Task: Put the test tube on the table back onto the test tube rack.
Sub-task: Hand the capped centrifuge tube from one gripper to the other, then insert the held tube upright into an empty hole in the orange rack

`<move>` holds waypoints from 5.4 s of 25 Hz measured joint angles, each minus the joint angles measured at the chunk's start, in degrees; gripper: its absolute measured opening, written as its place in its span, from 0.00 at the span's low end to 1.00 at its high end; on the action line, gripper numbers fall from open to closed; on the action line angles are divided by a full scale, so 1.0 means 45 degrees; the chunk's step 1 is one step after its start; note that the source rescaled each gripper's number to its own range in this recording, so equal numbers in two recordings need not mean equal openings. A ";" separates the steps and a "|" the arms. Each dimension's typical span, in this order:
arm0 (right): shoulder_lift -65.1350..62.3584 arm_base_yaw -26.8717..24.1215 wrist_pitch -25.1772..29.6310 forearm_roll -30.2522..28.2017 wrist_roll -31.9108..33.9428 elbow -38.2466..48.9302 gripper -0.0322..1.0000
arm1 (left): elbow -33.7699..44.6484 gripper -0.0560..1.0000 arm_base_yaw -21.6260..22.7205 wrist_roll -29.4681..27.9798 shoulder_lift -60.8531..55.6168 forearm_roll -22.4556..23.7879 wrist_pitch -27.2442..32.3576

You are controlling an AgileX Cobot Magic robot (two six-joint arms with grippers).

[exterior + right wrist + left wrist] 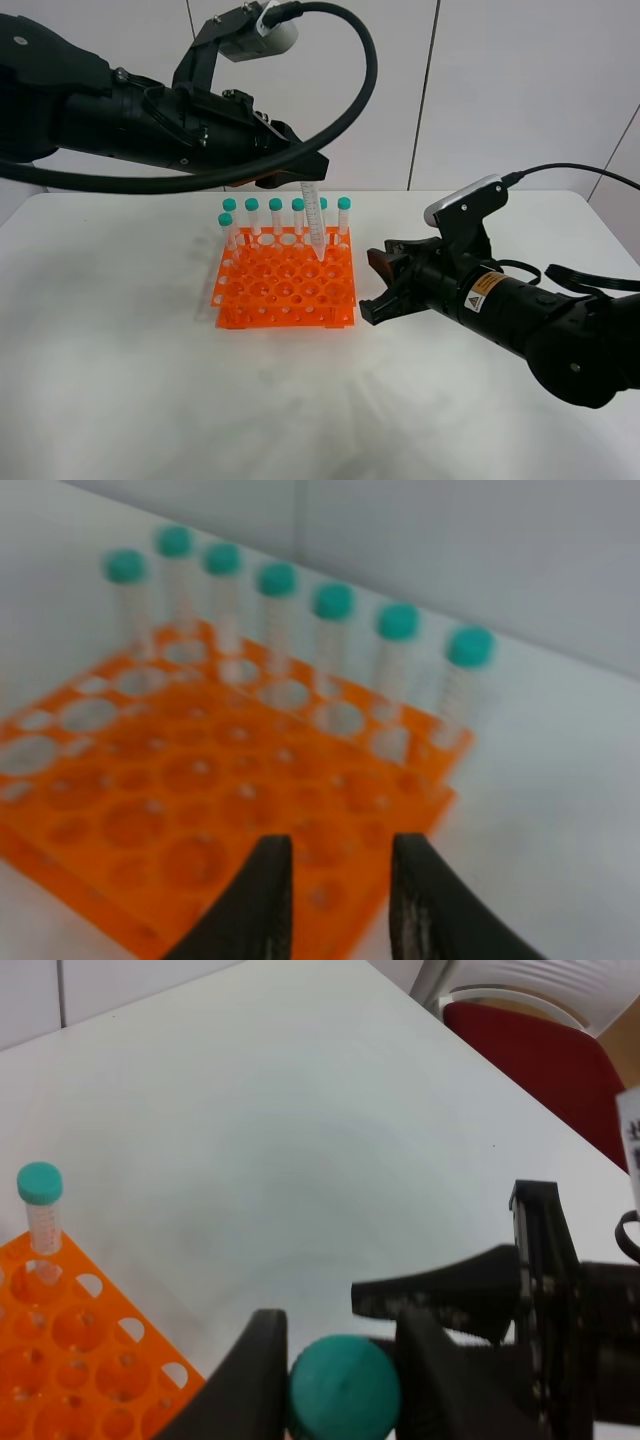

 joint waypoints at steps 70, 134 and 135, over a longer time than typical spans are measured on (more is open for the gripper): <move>-1.3910 -0.8303 1.8494 -0.0371 0.0758 -0.3375 0.38 | 0.0000 0.05 0.0000 0.0436 0.0000 0.0000 0.0269; -2.0219 -0.8303 2.2106 -0.0849 0.0758 -0.0350 0.38 | 0.0000 0.05 0.0000 0.1009 0.0000 0.0012 0.0250; -2.0219 -0.8303 2.2106 -0.0849 0.0758 -0.0350 0.38 | 0.0000 0.05 0.0000 0.1009 0.0000 0.0092 0.0250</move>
